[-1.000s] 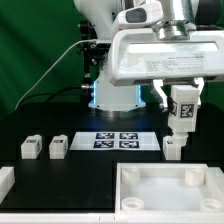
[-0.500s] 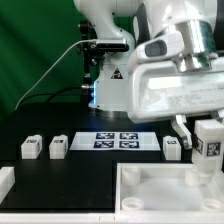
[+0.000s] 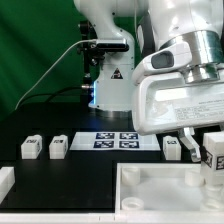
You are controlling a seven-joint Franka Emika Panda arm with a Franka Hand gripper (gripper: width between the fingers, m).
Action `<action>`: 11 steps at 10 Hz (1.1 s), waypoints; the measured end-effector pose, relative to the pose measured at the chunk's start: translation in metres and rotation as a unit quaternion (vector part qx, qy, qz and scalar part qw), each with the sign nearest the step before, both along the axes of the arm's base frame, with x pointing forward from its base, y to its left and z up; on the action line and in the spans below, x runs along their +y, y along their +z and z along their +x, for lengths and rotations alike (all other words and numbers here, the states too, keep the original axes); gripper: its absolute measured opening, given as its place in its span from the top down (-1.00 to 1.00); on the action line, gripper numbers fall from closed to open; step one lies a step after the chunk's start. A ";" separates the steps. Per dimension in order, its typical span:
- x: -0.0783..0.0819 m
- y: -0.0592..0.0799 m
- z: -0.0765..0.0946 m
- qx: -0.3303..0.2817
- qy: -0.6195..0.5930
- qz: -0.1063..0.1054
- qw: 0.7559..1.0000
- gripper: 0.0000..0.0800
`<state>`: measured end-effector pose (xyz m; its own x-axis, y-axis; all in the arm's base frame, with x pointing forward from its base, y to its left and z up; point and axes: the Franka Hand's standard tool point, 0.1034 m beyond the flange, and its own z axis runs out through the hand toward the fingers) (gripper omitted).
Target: Assemble one leg
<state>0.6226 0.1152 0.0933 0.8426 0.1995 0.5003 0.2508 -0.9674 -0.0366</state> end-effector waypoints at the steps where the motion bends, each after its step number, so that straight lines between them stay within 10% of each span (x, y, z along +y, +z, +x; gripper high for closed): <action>1: 0.002 -0.007 -0.002 0.004 0.001 0.000 1.000 0.28; 11: 0.001 -0.027 -0.002 -0.043 -0.009 0.007 0.999 0.28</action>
Offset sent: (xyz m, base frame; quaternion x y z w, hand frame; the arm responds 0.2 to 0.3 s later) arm 0.0052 -0.0047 -0.0095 -0.0071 0.0114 0.0011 0.9999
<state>0.6207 0.1163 0.0665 0.7999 0.1767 0.5735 0.2359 -0.9713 -0.0297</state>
